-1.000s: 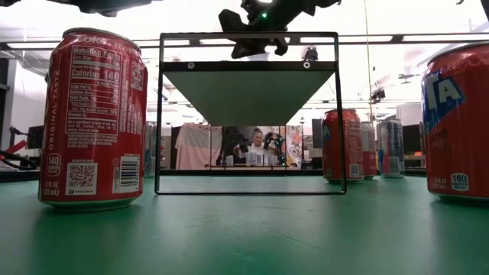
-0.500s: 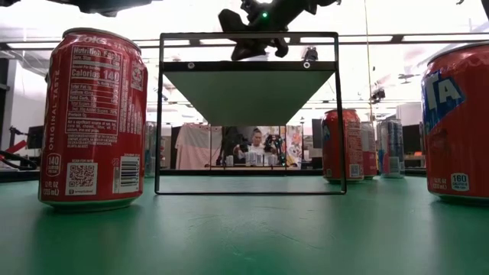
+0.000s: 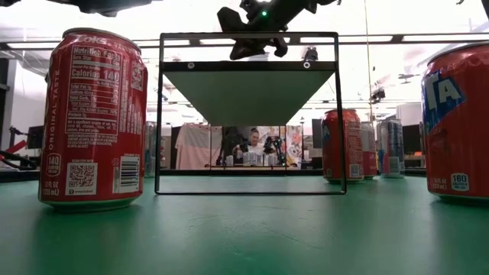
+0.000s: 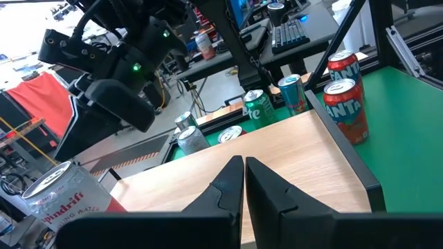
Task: Place canned beverage on shelf
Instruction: Put the white can on the shelf
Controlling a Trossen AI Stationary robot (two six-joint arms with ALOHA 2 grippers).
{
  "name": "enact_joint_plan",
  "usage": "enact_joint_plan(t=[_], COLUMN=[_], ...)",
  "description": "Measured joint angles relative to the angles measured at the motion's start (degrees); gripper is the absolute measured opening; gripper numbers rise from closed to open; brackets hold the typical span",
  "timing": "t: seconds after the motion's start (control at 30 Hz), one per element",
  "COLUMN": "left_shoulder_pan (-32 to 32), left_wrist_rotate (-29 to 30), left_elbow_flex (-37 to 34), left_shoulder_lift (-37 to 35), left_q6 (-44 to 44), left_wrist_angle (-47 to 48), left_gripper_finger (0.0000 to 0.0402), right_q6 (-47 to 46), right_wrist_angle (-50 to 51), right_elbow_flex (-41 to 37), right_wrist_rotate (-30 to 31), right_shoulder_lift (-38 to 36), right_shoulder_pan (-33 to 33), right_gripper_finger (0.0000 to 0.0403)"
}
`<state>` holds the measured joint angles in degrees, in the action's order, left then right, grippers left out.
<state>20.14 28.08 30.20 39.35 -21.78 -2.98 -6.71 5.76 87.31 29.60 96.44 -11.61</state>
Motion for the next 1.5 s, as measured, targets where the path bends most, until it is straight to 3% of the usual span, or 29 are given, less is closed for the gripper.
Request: enact_joint_plan(t=[0.37, 0.73, 0.93, 1.17, 1.5], left_shoulder_pan=[0.0, 0.0, 0.0, 0.0, 0.0], left_wrist_rotate=[0.0, 0.0, 0.0, -0.1, -0.1], left_elbow_flex=[0.0, 0.0, 0.0, 0.0, 0.1], left_shoulder_lift=[0.0, 0.0, 0.3, 3.5, 9.7], left_q6=[0.3, 3.9, 12.7, 24.7, 28.5], left_wrist_angle=[0.0, -0.5, -0.3, 1.0, -2.4], left_gripper_finger=[0.0000, 0.0000, 0.0000, 0.0000, 0.0000], right_q6=[0.6, -0.4, -3.2, -8.8, -11.4], right_wrist_angle=[0.2, 13.4, 22.5, 33.2, 41.9], right_elbow_flex=[0.9, 5.3, 5.3, 5.3, 5.3], right_wrist_rotate=[0.0, -0.1, -0.5, -7.0, -10.3], right_shoulder_lift=[-1.7, -6.7, -9.0, -10.6, -10.5], right_shoulder_pan=[1.7, 8.9, 12.2, 13.1, 14.9], right_gripper_finger=[0.0013, 0.0013, 0.0013, 0.0013, 0.0013])
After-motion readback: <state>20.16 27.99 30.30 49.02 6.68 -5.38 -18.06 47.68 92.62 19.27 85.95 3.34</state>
